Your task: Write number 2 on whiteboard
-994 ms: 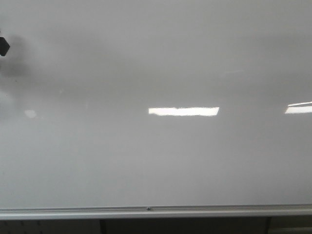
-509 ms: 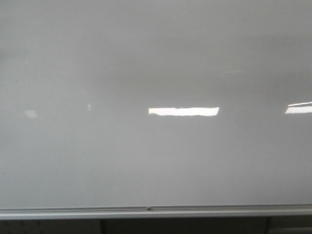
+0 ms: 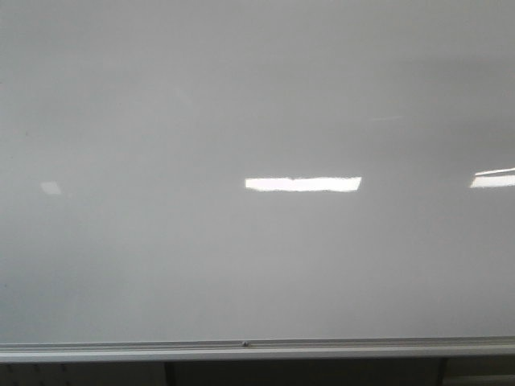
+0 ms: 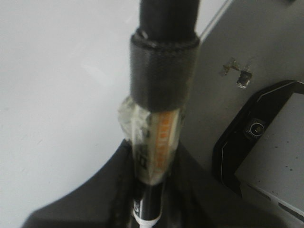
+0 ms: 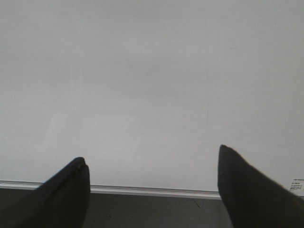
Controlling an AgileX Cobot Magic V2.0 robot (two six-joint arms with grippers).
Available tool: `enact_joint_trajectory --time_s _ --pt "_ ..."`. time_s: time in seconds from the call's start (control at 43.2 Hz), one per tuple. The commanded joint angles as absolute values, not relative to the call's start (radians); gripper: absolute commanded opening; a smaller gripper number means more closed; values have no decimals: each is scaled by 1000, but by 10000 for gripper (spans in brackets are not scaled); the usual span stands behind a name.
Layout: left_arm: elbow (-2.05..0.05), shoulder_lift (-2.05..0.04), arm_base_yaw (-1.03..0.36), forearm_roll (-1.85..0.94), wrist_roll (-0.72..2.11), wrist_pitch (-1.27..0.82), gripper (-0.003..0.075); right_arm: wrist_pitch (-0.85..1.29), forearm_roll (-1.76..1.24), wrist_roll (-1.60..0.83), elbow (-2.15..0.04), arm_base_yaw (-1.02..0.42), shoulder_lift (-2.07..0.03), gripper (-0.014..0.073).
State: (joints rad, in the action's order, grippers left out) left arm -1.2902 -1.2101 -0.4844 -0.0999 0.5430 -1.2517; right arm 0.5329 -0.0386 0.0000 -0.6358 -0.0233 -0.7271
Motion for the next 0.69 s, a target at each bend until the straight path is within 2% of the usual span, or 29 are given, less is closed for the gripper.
enact_joint_trajectory --time_s 0.0,0.208,0.324,0.671 --pt "-1325 -1184 -571 -117 551 -1243 58 467 -29 0 -663 -16 -729 578" --pt "-1314 -1186 -712 -117 581 -1244 58 445 -29 0 -666 -17 -729 578" --pt "-1314 -1188 -753 -117 592 -1251 58 511 -32 -40 -710 -41 -730 573" --pt "-1314 -1188 -798 -117 663 -1249 58 831 -220 -411 -958 -289 -894 573"
